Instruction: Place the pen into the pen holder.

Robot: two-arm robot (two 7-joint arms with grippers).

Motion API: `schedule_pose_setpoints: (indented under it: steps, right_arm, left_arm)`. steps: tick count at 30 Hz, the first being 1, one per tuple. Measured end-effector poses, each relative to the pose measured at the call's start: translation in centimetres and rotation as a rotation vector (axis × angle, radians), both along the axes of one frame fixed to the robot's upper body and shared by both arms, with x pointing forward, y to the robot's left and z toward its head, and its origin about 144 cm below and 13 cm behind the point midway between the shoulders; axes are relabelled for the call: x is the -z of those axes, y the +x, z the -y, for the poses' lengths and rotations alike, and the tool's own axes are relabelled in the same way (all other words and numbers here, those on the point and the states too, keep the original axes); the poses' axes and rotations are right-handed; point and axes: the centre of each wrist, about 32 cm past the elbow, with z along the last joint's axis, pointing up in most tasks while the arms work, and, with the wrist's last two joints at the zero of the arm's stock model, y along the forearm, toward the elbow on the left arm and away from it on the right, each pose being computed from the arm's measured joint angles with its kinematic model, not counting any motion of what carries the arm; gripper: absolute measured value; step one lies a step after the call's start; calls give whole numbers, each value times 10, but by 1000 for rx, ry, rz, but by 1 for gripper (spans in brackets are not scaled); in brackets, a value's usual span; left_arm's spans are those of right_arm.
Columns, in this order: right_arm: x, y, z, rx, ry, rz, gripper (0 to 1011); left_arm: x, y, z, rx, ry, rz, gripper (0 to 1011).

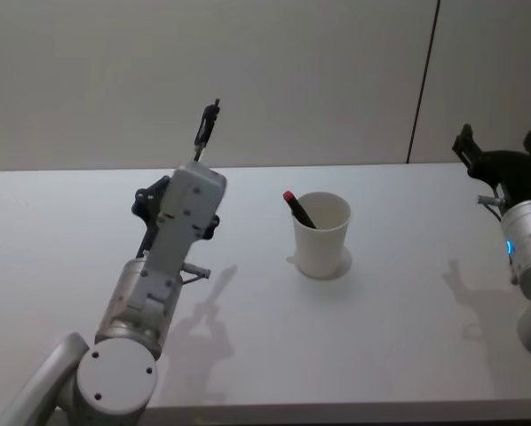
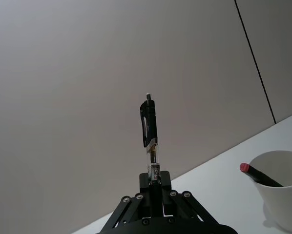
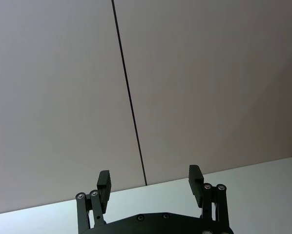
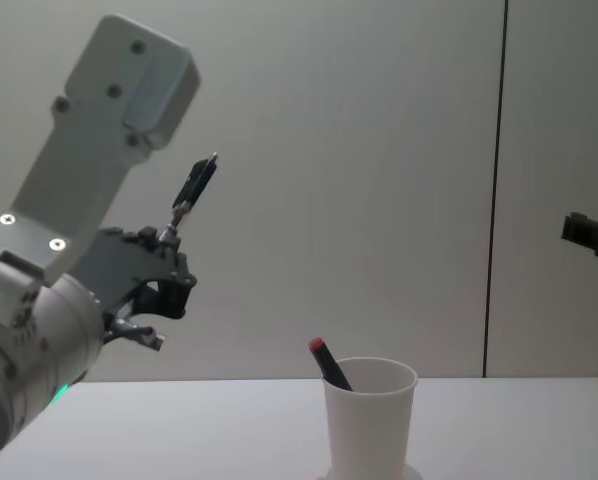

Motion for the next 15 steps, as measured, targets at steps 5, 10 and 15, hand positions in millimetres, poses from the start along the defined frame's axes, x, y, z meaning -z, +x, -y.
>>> schedule_pose_setpoints:
  steps: [5, 10, 15]
  right_arm:
    - [0, 0, 0, 0, 0, 0, 1002]
    - [0, 0, 0, 0, 0, 0, 1002]
    - [0, 0, 0, 0, 0, 0, 1002]
  left_arm:
    - [2, 0, 4, 1, 60, 43, 137]
    - [4, 1, 9, -7, 133, 78, 138]
    - [7, 1, 14, -19, 185, 100, 137]
